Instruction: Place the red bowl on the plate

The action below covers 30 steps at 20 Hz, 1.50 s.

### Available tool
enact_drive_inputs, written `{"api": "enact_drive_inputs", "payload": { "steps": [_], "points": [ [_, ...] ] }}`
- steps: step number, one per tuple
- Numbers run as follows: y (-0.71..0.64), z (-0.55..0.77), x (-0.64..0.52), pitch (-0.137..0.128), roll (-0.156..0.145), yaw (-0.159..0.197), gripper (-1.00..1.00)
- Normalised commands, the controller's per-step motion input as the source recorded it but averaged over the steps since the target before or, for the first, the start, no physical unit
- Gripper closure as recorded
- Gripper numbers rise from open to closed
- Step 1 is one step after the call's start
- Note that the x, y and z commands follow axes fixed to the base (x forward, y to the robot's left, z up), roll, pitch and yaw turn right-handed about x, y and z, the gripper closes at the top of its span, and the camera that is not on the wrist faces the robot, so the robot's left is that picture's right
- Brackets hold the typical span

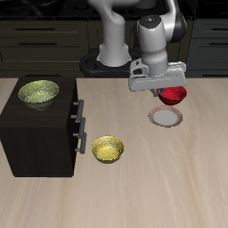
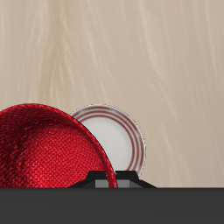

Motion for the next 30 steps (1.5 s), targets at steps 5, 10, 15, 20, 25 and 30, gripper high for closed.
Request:
{"api": "enact_drive_inputs", "payload": {
  "steps": [5, 10, 15, 20, 25, 30],
  "points": [
    [0.05, -0.07, 0.02, 0.005, 0.007, 0.009, 1.0],
    [0.0, -0.08, 0.06, 0.013, -0.006, 0.012, 1.0],
    [0.01, -0.15, 0.08, 0.004, -0.015, 0.037, 1.0],
    [-0.02, -0.17, 0.16, 0.028, -0.018, 0.022, 1.0],
    [0.01, -0.22, 0.13, 0.037, -0.009, 0.02, 1.0],
    [0.01, -0.13, 0.07, 0.027, -0.002, -0.002, 1.0]
  ]
}}
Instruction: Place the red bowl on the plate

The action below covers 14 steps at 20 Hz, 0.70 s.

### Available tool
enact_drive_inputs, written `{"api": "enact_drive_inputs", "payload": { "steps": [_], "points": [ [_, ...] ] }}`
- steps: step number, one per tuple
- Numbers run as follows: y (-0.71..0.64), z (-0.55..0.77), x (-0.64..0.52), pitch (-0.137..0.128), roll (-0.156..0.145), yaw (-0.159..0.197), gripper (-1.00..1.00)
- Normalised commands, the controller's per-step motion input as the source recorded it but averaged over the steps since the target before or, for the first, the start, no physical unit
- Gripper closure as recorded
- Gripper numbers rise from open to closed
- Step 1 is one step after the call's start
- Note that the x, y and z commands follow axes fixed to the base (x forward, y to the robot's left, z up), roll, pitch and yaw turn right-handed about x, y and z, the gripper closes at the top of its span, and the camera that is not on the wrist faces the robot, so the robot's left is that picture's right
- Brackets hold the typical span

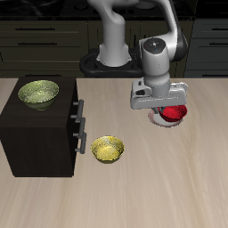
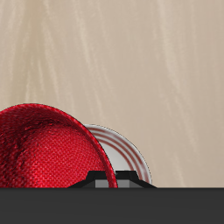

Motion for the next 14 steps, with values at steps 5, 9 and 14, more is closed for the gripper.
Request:
{"api": "enact_drive_inputs", "payload": {
  "steps": [5, 9, 14],
  "points": [
    [0.01, -0.21, -0.04, 0.063, 0.005, 0.001, 1.0],
    [-0.03, -0.08, -0.1, 0.014, 0.01, 0.004, 1.0],
    [-0.03, -0.01, -0.23, -0.034, 0.005, 0.042, 1.0]
  ]
}}
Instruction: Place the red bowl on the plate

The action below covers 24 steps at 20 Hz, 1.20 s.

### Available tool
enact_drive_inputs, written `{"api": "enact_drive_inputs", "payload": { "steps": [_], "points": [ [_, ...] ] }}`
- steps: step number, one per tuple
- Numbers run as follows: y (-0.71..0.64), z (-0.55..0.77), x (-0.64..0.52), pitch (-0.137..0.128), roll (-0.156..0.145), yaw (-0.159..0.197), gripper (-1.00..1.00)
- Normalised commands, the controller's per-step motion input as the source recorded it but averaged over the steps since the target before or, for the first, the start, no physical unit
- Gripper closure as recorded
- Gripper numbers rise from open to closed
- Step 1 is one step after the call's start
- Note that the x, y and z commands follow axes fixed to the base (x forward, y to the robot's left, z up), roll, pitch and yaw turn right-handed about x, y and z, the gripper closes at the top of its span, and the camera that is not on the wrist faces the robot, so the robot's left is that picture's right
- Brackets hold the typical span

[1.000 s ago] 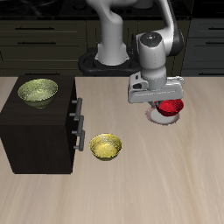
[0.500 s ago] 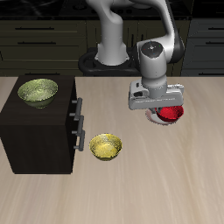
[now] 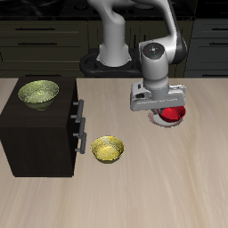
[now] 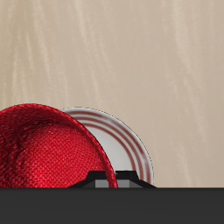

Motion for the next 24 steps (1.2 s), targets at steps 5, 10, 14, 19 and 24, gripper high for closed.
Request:
{"api": "enact_drive_inputs", "payload": {
  "steps": [5, 10, 14, 19, 24],
  "points": [
    [-0.03, -0.19, -0.14, 0.031, -0.002, 0.001, 1.0],
    [-0.03, -0.14, -0.04, 0.016, 0.017, 0.01, 1.0],
    [0.01, 0.03, -0.08, 0.016, 0.005, 0.063, -1.0],
    [-0.01, 0.18, -0.06, -0.019, 0.003, -0.001, -1.0],
    [-0.12, 0.21, 0.04, -0.058, -0.031, 0.022, -1.0]
  ]
}}
